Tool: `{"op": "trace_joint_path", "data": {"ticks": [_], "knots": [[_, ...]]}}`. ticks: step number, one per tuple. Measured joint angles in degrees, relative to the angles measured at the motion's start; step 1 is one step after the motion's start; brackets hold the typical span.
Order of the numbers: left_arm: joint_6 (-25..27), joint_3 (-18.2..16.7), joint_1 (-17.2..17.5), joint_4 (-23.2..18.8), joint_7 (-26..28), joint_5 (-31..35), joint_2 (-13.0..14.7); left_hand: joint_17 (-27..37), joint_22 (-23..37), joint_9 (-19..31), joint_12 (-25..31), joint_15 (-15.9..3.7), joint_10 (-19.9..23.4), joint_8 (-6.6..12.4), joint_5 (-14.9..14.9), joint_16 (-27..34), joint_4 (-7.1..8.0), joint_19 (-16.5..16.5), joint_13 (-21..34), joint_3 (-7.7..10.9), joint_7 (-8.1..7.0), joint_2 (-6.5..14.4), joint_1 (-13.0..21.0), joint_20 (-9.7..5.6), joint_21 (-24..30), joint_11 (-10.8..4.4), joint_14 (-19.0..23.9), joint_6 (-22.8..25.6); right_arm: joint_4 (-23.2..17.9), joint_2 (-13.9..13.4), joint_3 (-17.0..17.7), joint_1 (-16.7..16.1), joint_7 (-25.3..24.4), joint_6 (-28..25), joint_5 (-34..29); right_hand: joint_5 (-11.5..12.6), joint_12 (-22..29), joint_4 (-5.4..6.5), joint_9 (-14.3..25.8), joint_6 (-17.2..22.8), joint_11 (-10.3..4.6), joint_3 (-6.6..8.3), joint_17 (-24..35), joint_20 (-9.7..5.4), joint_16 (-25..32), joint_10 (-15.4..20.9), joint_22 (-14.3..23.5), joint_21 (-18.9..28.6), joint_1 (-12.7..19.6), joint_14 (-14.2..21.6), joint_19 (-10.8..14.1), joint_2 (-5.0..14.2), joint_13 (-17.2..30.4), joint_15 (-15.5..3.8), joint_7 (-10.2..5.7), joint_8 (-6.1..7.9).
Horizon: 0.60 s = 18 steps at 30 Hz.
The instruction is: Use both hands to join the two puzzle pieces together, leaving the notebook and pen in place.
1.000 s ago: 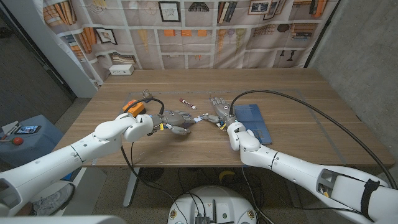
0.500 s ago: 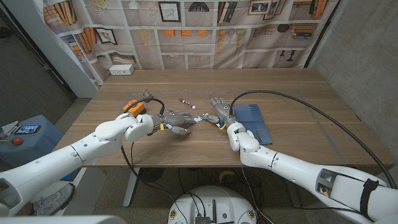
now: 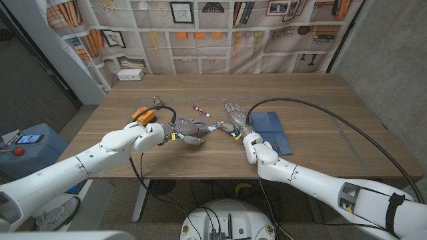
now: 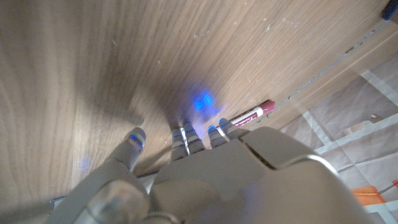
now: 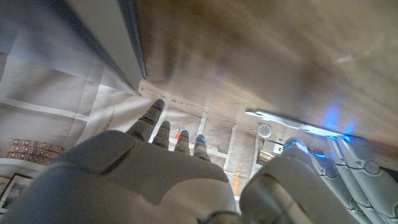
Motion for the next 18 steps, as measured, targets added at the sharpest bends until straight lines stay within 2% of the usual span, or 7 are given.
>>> {"op": "trace_joint_path", "data": {"ticks": [9,12,18], "knots": [[-0.17,-0.33,0.17,-0.09,0.99,0.1,0.09,-0.15,0.0,0.06,0.0,-0.09,0.0,-0.02,0.0,0.0,0.0,0.61,-0.06,0.0,0.0,0.0,0.0,-0.01,0.0,0.0,0.53,0.0,0.4,0.14,-0.39,0.07,-0.52,-0.23,0.21,0.03,0.0,0.0,0.0,0.0,0.0,0.0,-0.03,-0.22,0.0,0.0,0.0,0.23,0.01,0.0,0.23,0.01,0.0,0.0,0.0,0.0],[-0.28,-0.39,0.21,-0.08,1.32,0.1,0.09,-0.12,0.0,0.18,0.0,-0.09,0.0,-0.03,0.0,0.0,0.0,0.61,-0.06,0.0,0.0,0.0,0.0,-0.01,0.0,0.0,0.53,0.0,0.46,0.16,-0.59,0.18,-0.53,-0.45,0.2,0.23,0.0,-0.48,0.0,0.0,0.0,0.0,-0.28,-0.21,0.0,0.0,0.0,0.22,0.53,0.0,0.23,0.53,0.0,0.0,0.0,0.0],[-0.5,-0.66,0.46,-0.02,2.09,0.07,0.12,-0.09,0.0,0.2,0.0,0.1,0.0,0.17,0.0,0.0,0.0,1.15,-0.06,0.0,-0.01,0.0,0.0,0.08,0.0,0.0,0.72,0.02,0.49,0.16,-1.04,0.42,-0.21,-1.13,-0.27,0.23,0.0,-0.71,0.0,0.01,-0.36,0.23,-0.28,-0.21,0.0,0.37,0.0,0.23,0.56,0.33,0.23,0.52,0.0,-0.33,0.0,0.45]]}}
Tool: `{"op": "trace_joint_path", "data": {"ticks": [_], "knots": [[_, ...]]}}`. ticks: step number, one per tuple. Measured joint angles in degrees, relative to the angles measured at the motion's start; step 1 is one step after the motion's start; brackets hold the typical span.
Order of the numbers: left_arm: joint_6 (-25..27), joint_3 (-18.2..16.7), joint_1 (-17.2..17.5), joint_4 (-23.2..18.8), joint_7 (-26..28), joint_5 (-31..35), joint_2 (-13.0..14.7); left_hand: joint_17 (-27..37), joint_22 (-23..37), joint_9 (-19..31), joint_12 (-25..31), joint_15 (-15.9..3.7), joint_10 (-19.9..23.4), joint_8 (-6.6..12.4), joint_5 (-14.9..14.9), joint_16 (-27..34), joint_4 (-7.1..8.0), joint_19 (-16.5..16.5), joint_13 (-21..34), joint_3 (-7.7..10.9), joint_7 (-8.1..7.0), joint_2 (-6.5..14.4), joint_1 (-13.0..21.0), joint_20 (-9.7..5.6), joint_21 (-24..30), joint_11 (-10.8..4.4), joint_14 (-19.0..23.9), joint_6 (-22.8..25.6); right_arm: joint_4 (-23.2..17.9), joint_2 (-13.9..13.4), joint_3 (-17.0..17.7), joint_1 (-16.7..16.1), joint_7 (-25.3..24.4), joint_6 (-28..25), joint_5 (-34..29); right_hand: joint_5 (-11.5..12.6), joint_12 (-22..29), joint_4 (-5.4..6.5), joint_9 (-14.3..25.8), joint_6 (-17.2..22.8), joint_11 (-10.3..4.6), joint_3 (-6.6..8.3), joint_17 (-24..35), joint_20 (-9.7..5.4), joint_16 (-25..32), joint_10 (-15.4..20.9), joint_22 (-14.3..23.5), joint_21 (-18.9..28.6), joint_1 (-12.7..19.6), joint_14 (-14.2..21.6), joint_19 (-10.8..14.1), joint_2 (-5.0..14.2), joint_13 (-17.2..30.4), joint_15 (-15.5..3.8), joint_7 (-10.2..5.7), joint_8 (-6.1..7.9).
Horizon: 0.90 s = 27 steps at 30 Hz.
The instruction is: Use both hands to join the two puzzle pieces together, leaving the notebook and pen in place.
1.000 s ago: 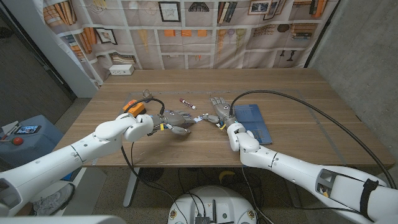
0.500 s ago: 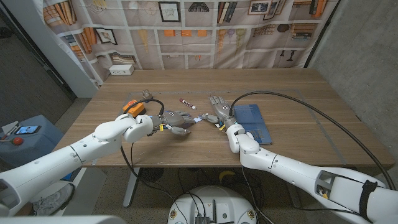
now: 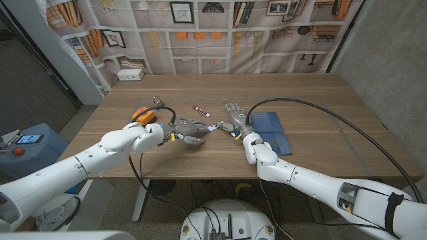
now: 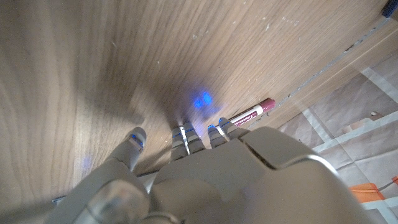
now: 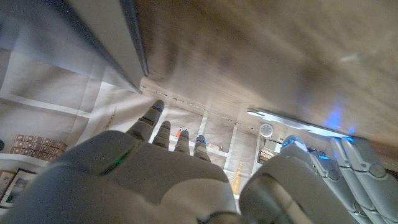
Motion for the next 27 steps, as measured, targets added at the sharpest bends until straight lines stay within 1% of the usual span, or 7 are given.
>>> {"op": "trace_joint_path", "data": {"ticks": [1,3,6,9,12,14,27], "knots": [[-0.08,-0.06,0.05,0.01,0.16,0.0,0.02,-0.04,0.0,-0.01,0.0,0.0,0.0,0.02,0.0,0.0,0.0,0.08,0.0,0.0,0.0,0.0,0.0,-0.08,0.0,0.0,0.0,0.0,0.0,-0.01,-0.1,0.06,0.14,-0.12,-0.12,0.0,0.0,0.0,0.0,0.0,-0.06,0.0,0.0,0.0,0.0,0.06,0.0,0.0,0.34,0.0,0.0,-0.33,0.0,0.0,0.0,0.0],[-0.23,-0.15,0.14,0.02,0.64,-0.1,0.06,-0.06,0.0,-0.06,0.0,0.0,0.0,0.07,0.0,0.0,0.0,0.08,0.0,0.0,0.01,0.0,0.0,-0.08,0.0,0.0,0.0,0.01,-0.09,-0.09,-0.38,0.21,0.41,-0.36,-0.36,0.0,0.0,-0.4,0.0,0.0,-0.06,-0.08,0.0,0.0,0.0,0.06,0.0,0.0,1.04,0.0,0.0,0.15,0.0,0.0,0.0,0.0],[-0.32,-0.3,0.26,0.03,1.11,-0.21,0.11,-0.06,0.0,-0.06,0.0,0.0,0.0,0.08,0.0,0.0,-0.14,0.18,-0.04,0.14,0.01,0.0,0.0,0.01,0.0,0.0,0.0,0.01,-0.22,-0.18,-0.62,0.35,0.76,-0.69,-0.69,0.4,0.0,-0.42,0.0,0.0,-0.06,-0.04,0.0,-0.01,0.0,0.05,0.0,0.0,1.05,0.0,0.01,0.14,0.0,0.0,0.0,0.0],[-0.33,-0.53,0.4,0.03,1.68,-0.32,0.19,-0.06,0.0,-0.06,0.0,-0.2,0.0,0.09,0.0,0.0,-0.23,0.67,0.0,0.24,0.01,0.0,0.0,-0.07,0.0,0.0,0.2,0.01,-0.33,-0.33,-0.9,0.52,1.12,-1.05,-1.03,0.61,0.0,-1.02,0.0,0.0,-0.06,0.08,0.01,-0.41,0.0,0.06,0.0,0.0,2.02,0.0,0.41,-0.83,0.0,0.0,0.0,0.0],[-0.33,-0.72,0.57,0.02,2.21,-0.43,0.23,-0.05,0.0,-0.06,0.0,-0.2,0.0,0.09,0.0,0.0,-0.23,0.69,0.0,0.24,0.01,0.0,0.0,-0.08,0.35,0.0,0.2,0.01,-0.46,-0.42,-1.12,0.68,1.47,-1.34,-1.36,0.61,0.0,-1.11,0.0,0.0,-0.05,0.17,0.01,-0.39,0.0,0.05,0.0,0.0,2.03,0.0,0.42,-0.82,0.0,0.0,0.0,0.0],[-0.33,-0.85,0.69,-0.01,2.56,-0.48,0.27,-0.05,0.0,-0.06,0.0,0.04,0.0,0.08,0.0,0.0,-0.23,0.69,0.0,0.24,0.01,0.02,0.02,-0.08,0.35,0.0,0.44,0.01,-0.55,-0.46,-1.26,0.76,1.7,-1.48,-1.62,0.82,0.0,-1.43,0.0,0.0,-0.06,0.3,0.01,-0.18,0.0,0.05,0.0,0.0,2.55,0.13,0.63,-0.3,0.0,0.12,0.0,0.0],[-0.32,-1.52,1.42,-0.19,4.81,-0.65,0.54,-0.04,0.0,-0.06,0.23,-0.1,0.41,0.08,0.0,0.0,-0.47,1.62,-0.01,0.47,0.0,0.23,0.23,0.01,0.34,-0.41,1.33,0.01,-0.88,-0.62,-2.17,1.26,3.11,-2.75,-3.39,1.25,0.0,-2.41,0.0,0.23,-0.05,0.45,-0.27,-0.18,0.0,0.05,0.0,0.0,3.86,0.62,0.63,-0.67,0.0,-0.2,-0.22,0.4]]}}
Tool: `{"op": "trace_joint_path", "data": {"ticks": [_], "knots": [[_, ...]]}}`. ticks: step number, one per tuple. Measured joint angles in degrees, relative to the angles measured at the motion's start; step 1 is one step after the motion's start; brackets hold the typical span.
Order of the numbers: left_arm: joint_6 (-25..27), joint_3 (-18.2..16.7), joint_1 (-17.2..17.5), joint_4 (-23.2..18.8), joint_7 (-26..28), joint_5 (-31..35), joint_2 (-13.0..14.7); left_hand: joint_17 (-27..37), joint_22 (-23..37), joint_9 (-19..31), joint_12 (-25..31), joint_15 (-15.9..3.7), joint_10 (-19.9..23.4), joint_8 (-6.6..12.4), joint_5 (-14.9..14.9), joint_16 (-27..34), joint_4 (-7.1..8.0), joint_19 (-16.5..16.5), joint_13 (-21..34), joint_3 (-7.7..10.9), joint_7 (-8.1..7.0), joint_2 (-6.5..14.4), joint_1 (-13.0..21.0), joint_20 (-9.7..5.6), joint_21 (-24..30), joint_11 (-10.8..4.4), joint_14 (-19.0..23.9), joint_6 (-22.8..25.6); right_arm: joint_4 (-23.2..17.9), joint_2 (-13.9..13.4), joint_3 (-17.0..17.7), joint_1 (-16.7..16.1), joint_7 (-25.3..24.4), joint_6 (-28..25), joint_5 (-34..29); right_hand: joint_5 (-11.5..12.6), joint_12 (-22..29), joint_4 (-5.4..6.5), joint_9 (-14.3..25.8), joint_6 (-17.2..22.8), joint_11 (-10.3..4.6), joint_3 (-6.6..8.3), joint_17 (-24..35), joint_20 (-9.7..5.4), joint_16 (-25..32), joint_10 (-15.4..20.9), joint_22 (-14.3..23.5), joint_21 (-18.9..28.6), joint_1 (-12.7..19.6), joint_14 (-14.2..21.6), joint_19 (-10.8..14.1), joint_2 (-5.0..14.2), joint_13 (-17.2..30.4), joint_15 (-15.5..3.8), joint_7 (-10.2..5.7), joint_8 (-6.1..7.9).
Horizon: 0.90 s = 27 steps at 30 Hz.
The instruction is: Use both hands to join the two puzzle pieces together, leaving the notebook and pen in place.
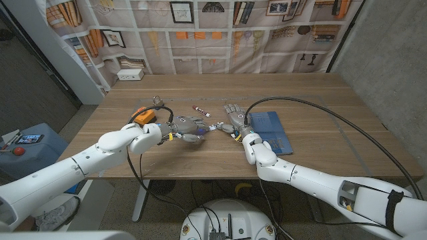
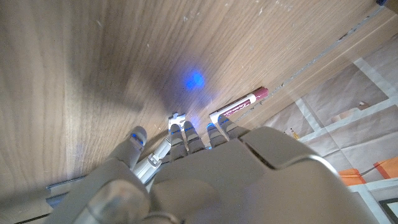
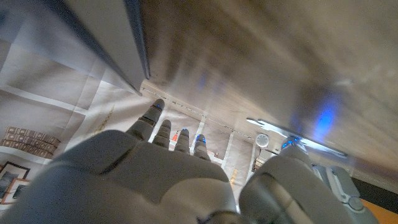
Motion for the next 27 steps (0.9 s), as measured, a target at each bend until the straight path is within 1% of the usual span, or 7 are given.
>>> {"op": "trace_joint_path", "data": {"ticks": [2,4,12,15,24,25,27], "knots": [[0.08,-0.12,0.12,-0.06,0.28,-0.05,0.03,0.0,0.0,0.0,0.0,0.0,0.0,0.0,0.0,0.0,0.0,0.22,0.0,0.0,0.0,0.0,0.0,0.22,0.0,0.0,0.0,0.0,-0.03,0.0,-0.06,0.03,0.12,-0.17,-0.21,0.01,0.0,-0.04,0.0,0.1,0.0,-0.04,0.0,0.0,0.0,0.0,0.0,0.0,0.15,0.0,0.0,0.14,0.0,0.0,-0.1,0.0],[0.13,-0.2,0.22,-0.09,0.49,-0.09,0.05,0.0,0.0,0.0,0.0,0.0,0.0,0.0,0.0,0.0,0.0,0.51,0.0,0.0,0.0,0.0,0.0,-0.09,0.0,0.0,0.0,0.0,-0.09,0.0,-0.09,0.03,0.17,-0.28,-0.35,0.23,0.0,-0.04,0.0,0.1,0.0,-0.04,0.0,0.0,0.0,0.0,0.0,0.0,0.29,0.0,0.0,0.0,0.0,0.0,-0.1,0.0],[0.71,-0.56,0.66,-0.3,1.46,-0.24,0.1,0.01,0.0,0.0,0.0,0.0,0.0,0.0,0.0,0.0,0.0,0.51,0.0,0.0,0.0,-0.23,0.23,-0.1,0.22,0.0,0.0,0.0,-0.68,0.0,0.13,-0.03,0.21,-0.46,-0.53,0.23,0.0,-0.23,0.0,0.1,-0.31,-0.23,0.0,-0.42,0.0,0.31,0.0,0.0,1.65,0.0,0.41,0.16,0.0,0.0,-0.09,0.0],[1.35,-0.91,1.11,-0.43,2.32,-0.44,-0.04,0.01,0.0,0.0,0.0,0.0,0.21,-0.01,0.0,0.0,0.0,0.51,0.0,0.0,-0.31,-0.23,0.23,-0.1,0.22,0.21,0.0,0.31,-0.97,0.0,0.45,-0.09,0.22,-0.44,-0.41,0.23,0.0,-0.29,0.0,0.1,-0.31,-0.29,0.01,-0.42,0.24,0.31,0.0,0.0,1.68,-0.01,0.41,0.18,0.0,0.0,-0.09,0.0],[2.67,-1.38,1.61,-0.57,3.83,-0.84,-0.55,0.01,0.0,0.0,-0.01,0.0,0.21,-0.01,0.0,0.0,0.0,0.51,0.0,0.0,-0.31,-0.24,0.23,-0.1,0.22,0.21,0.0,0.31,-1.98,0.0,1.33,-0.18,0.27,-0.01,0.44,0.69,0.0,-0.3,0.0,0.4,-0.31,-0.28,0.01,-0.41,0.24,0.31,0.0,0.0,1.8,-0.01,0.41,0.31,0.0,0.0,-0.4,0.0],[2.76,-1.42,1.64,-0.58,4.07,-0.87,-0.57,0.01,0.0,0.0,-0.01,0.17,0.21,-0.01,0.0,0.0,0.0,0.51,0.0,0.0,-0.31,-0.23,0.23,-0.1,0.22,0.21,0.16,0.31,-2.06,0.0,1.37,-0.18,0.28,0.03,0.48,0.69,0.0,-0.62,0.0,0.4,-0.31,0.04,0.01,-0.42,0.24,0.31,0.0,0.0,1.79,-0.01,0.41,0.31,0.0,0.0,-0.4,0.0],[3.02,-1.51,1.69,-0.6,4.41,-0.94,-0.62,0.01,0.0,0.0,0.0,0.24,0.21,-0.01,0.0,0.0,0.0,0.51,0.0,0.0,-0.31,-0.23,0.23,-0.1,0.22,0.21,0.23,0.31,-2.3,0.0,1.48,-0.18,0.29,0.06,0.53,0.75,0.0,-0.76,0.0,0.4,-0.31,0.18,0.01,-0.41,0.24,0.31,0.0,0.0,1.8,0.23,0.41,0.32,0.0,-0.23,-0.4,0.0]]}}
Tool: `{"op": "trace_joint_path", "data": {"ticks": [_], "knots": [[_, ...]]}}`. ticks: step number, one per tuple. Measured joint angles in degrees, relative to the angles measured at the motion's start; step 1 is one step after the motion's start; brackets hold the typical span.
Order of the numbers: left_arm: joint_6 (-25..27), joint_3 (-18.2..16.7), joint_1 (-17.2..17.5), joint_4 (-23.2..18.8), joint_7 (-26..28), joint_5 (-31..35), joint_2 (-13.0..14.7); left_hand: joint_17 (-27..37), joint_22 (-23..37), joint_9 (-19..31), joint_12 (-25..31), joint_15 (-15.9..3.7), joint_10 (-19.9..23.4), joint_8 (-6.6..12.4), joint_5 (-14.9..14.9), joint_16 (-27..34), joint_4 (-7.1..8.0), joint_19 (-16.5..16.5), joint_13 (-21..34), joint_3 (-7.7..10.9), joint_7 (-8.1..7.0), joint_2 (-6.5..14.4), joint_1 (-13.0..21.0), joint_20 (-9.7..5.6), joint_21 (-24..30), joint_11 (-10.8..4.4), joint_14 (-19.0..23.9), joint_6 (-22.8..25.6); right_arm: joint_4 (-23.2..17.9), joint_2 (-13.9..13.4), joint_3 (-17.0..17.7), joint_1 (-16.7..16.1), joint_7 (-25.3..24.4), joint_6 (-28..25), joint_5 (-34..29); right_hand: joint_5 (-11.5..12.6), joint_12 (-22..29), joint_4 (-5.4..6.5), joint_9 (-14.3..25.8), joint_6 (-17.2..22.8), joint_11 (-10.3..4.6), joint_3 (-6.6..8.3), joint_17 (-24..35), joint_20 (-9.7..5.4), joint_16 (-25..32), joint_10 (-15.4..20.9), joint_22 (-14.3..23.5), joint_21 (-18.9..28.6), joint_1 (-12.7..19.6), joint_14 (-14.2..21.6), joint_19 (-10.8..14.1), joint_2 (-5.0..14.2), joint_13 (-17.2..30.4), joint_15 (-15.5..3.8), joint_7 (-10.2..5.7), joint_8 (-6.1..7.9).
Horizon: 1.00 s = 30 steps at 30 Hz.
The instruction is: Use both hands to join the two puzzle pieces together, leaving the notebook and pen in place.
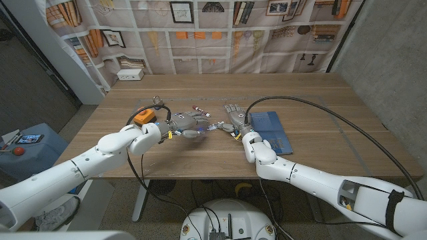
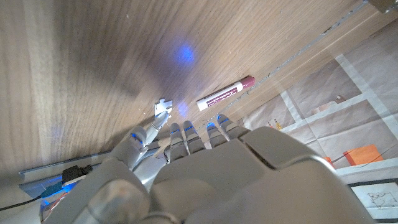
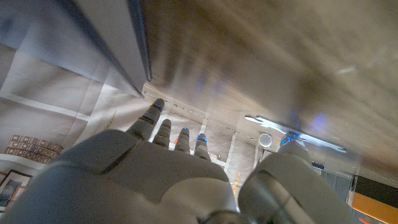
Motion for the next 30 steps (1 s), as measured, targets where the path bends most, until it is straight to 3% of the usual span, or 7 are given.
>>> {"op": "trace_joint_path", "data": {"ticks": [6,30], "knots": [[0.62,-0.29,0.1,-0.03,0.92,-0.22,-0.12,0.13,0.0,0.0,0.0,-0.02,0.0,0.0,0.0,0.0,0.0,0.5,0.0,0.0,0.0,0.0,0.0,0.11,0.0,0.0,0.02,0.0,-0.77,-0.02,0.33,0.0,0.09,0.02,0.11,0.26,0.0,-0.32,0.0,0.0,0.0,0.32,0.13,0.0,0.0,0.0,0.0,0.0,0.43,0.07,0.0,0.43,0.0,-0.07,0.0,0.0],[2.93,-1.7,0.73,-0.44,3.4,-1.98,0.12,0.13,0.0,0.0,0.0,-0.13,0.52,0.0,0.0,0.0,-0.18,0.92,0.0,0.18,0.0,0.3,0.3,0.31,0.0,-0.11,0.48,-0.01,-5.79,-1.4,3.03,-0.59,0.54,1.32,1.52,0.38,0.0,0.42,0.0,0.62,-0.5,-0.42,0.42,0.42,0.0,0.93,0.0,0.0,0.02,0.07,0.41,0.05,0.0,-0.07,-0.19,0.39]]}}
